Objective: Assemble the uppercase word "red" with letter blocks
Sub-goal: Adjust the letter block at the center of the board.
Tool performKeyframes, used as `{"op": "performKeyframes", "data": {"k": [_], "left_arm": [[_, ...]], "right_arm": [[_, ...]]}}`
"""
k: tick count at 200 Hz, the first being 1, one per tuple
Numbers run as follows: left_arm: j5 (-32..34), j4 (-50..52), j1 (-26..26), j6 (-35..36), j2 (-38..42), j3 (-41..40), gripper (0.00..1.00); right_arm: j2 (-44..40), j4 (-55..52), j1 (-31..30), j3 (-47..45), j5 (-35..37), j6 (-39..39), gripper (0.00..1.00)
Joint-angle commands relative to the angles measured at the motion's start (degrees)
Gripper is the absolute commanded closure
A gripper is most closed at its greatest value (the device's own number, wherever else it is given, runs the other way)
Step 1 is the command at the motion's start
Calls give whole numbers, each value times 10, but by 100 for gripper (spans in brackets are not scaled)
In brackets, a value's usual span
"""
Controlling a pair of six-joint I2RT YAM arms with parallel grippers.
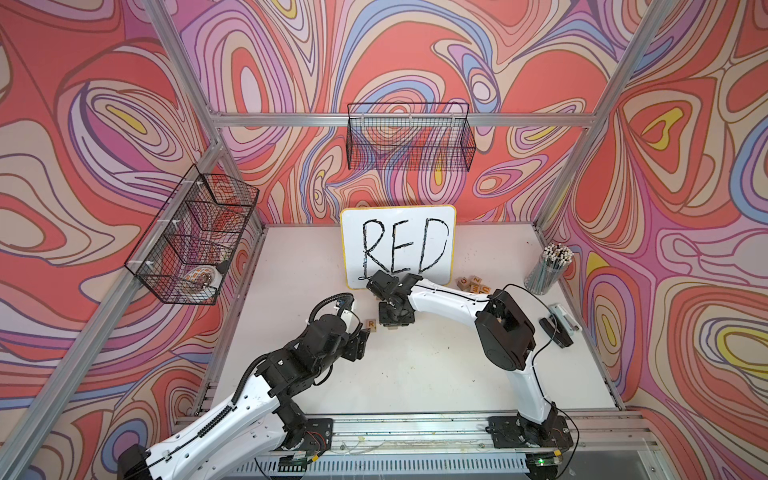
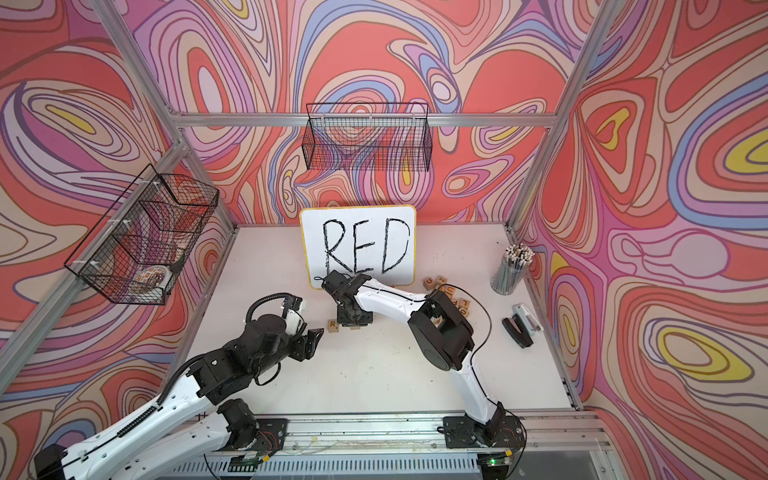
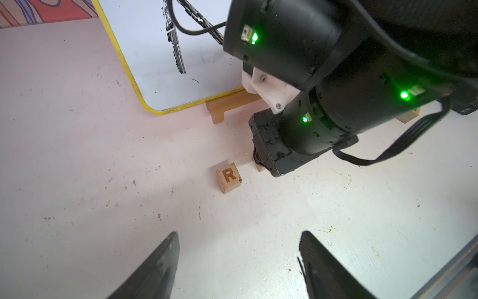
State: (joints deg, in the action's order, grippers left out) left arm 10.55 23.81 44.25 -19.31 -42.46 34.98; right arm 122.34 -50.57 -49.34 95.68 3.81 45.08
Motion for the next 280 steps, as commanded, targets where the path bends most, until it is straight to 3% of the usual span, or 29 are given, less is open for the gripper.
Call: {"op": "performKeyframes", "data": {"k": [1,230,280], "left_arm": [[6,3,-2,-3,-3,-4,24],[6,3,-2,-2,-4,-3,24],[6,2,-2,0,-6,-1,24]], "right_arm": [[-10,-27,4,-31,18,7,75],[-15,26,8,-63,-19,60,73],[-18,31,8,-65,-21,56,66]]}}
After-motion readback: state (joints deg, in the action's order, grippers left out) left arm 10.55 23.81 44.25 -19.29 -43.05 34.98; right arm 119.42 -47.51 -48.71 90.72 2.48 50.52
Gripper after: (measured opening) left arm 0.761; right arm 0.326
